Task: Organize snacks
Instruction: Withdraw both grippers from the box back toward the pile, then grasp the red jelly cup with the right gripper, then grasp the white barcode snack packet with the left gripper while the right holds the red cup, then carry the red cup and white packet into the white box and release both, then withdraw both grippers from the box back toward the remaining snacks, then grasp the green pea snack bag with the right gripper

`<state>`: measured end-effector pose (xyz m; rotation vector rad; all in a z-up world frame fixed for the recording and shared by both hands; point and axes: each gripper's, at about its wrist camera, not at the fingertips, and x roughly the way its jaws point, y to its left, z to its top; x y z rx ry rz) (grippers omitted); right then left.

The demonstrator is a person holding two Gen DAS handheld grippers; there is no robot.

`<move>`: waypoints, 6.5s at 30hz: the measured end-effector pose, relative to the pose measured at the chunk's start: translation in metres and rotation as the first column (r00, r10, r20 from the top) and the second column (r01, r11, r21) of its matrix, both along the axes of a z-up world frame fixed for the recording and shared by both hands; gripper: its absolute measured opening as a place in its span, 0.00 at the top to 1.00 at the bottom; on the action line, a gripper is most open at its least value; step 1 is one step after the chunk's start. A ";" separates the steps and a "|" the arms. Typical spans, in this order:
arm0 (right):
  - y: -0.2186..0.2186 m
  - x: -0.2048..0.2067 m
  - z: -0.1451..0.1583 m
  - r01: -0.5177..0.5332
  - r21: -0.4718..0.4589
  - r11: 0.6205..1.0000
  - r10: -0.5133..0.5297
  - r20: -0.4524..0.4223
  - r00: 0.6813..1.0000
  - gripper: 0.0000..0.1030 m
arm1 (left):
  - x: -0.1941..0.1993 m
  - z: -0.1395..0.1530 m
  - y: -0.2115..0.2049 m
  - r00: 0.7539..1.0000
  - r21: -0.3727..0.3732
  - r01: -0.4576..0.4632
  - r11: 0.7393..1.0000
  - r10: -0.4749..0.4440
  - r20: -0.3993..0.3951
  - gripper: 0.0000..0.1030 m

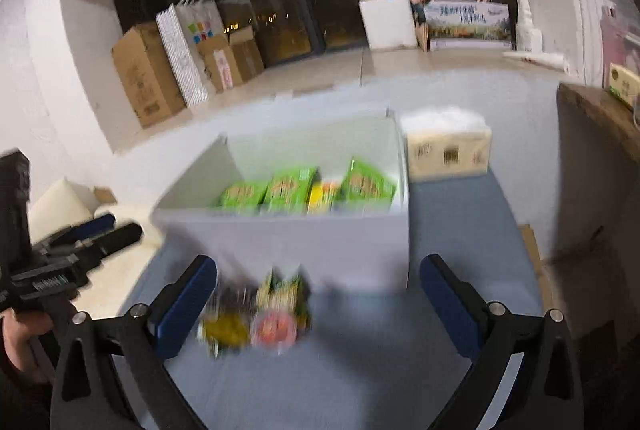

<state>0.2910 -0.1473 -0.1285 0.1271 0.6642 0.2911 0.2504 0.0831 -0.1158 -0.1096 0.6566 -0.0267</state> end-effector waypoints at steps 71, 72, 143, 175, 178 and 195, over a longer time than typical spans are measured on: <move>-0.025 -0.046 -0.065 0.069 -0.003 0.998 -0.069 -0.096 0.993 0.51 | 0.084 -0.114 -0.033 0.968 -0.047 0.046 0.998 -0.056 -0.244 0.15; -0.026 -0.045 -0.066 0.071 -0.002 0.998 -0.070 -0.099 0.993 0.51 | 0.084 -0.113 -0.032 0.968 -0.047 0.045 0.998 -0.056 -0.243 0.19; 0.022 0.134 0.046 -0.004 -0.049 0.999 0.005 0.021 1.000 0.48 | 0.144 0.023 -0.009 0.994 0.005 0.094 0.996 -0.094 -0.049 0.51; 0.025 -0.006 -0.042 0.023 -0.048 0.999 -0.027 -0.097 0.995 0.00 | -0.033 -0.062 -0.029 0.990 -0.092 0.040 0.995 -0.052 -0.128 0.00; 0.037 0.002 -0.052 -0.002 -0.054 0.999 -0.004 -0.109 0.994 0.00 | -0.039 -0.070 -0.030 0.989 -0.103 0.026 0.994 -0.041 -0.144 0.00; 0.081 0.070 -0.084 -0.052 -0.104 0.993 0.031 -0.194 0.981 0.51 | -0.058 -0.089 -0.016 0.982 -0.155 -0.009 0.988 -0.021 -0.185 0.00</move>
